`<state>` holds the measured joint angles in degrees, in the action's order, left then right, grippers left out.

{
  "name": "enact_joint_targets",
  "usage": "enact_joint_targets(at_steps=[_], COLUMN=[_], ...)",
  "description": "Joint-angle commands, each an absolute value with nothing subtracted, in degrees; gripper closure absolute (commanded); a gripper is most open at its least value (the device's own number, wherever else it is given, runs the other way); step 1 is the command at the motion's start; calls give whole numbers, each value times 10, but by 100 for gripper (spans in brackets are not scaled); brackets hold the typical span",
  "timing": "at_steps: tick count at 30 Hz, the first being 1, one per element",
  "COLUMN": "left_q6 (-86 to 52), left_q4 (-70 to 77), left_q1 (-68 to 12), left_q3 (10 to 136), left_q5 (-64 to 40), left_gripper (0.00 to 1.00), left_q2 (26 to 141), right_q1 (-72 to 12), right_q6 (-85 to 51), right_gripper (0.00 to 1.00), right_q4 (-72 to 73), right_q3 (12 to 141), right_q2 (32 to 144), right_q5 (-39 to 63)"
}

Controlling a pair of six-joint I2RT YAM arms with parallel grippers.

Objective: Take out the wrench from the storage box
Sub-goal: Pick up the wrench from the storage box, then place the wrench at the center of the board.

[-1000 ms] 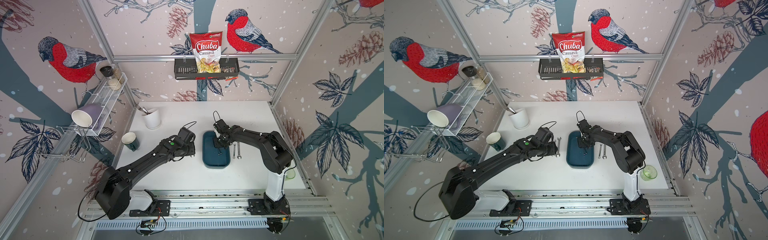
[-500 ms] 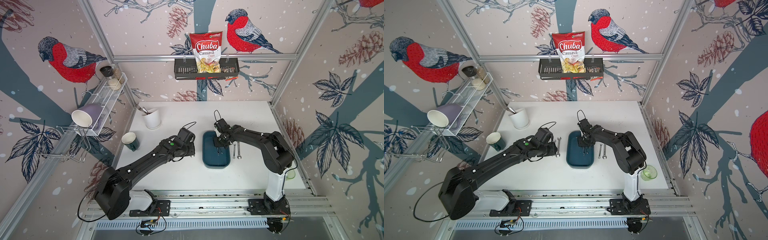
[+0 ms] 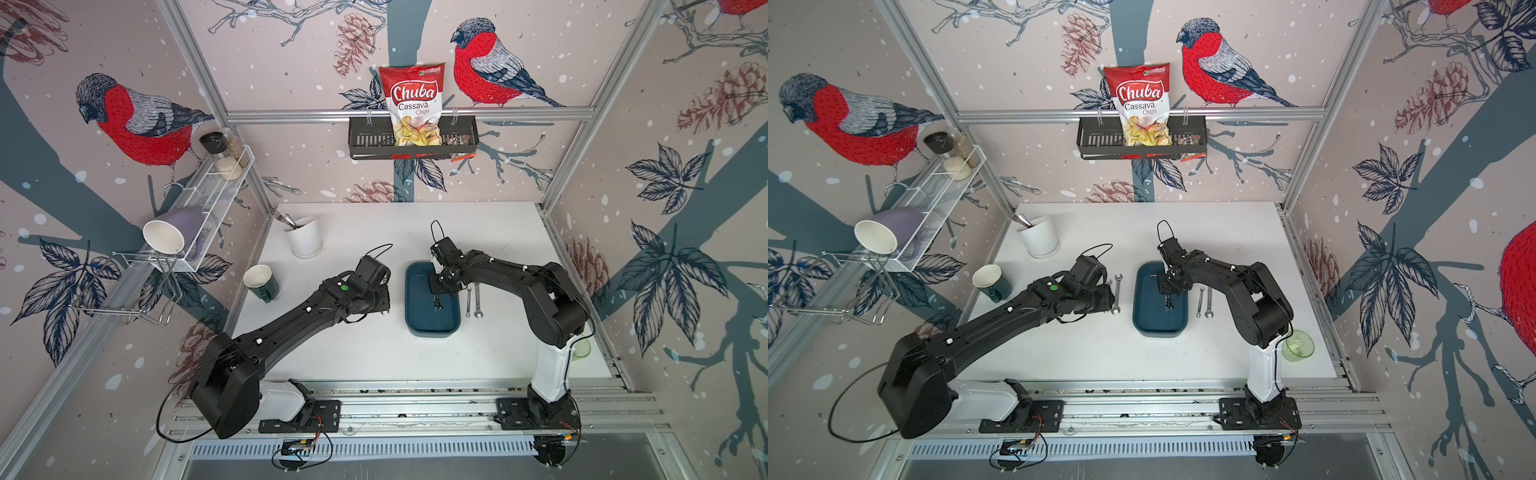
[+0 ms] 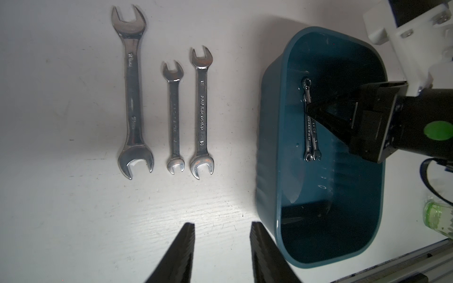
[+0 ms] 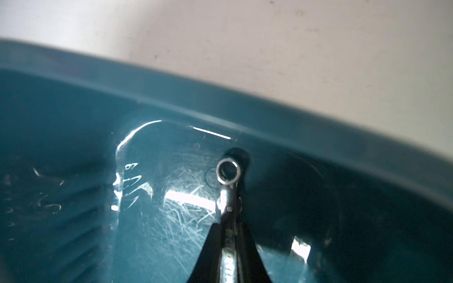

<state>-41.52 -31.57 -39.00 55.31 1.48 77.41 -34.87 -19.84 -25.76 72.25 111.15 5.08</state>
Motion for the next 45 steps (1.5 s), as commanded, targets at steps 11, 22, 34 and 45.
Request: enact_joint_targets(at_steps=[11, 22, 34, 45], left_q6=[-405, -405, -412, -400], left_q4=[-303, -305, -290, -363], left_q1=[-388, -388, -398, -517], left_q3=[548, 548, 568, 838], left_q5=[11, 11, -1, 126], left_gripper=[57, 57, 57, 63], left_q2=[778, 774, 801, 1003], right_q1=[-349, -329, -198, -195], right_q6=[-200, -201, -240, -291], right_gripper=[100, 100, 100, 100], right_q4=[-270, -289, -192, -66], right_q3=[718, 707, 570, 526], right_q2=[1094, 973, 858, 980], right_q5=[51, 50, 121, 177])
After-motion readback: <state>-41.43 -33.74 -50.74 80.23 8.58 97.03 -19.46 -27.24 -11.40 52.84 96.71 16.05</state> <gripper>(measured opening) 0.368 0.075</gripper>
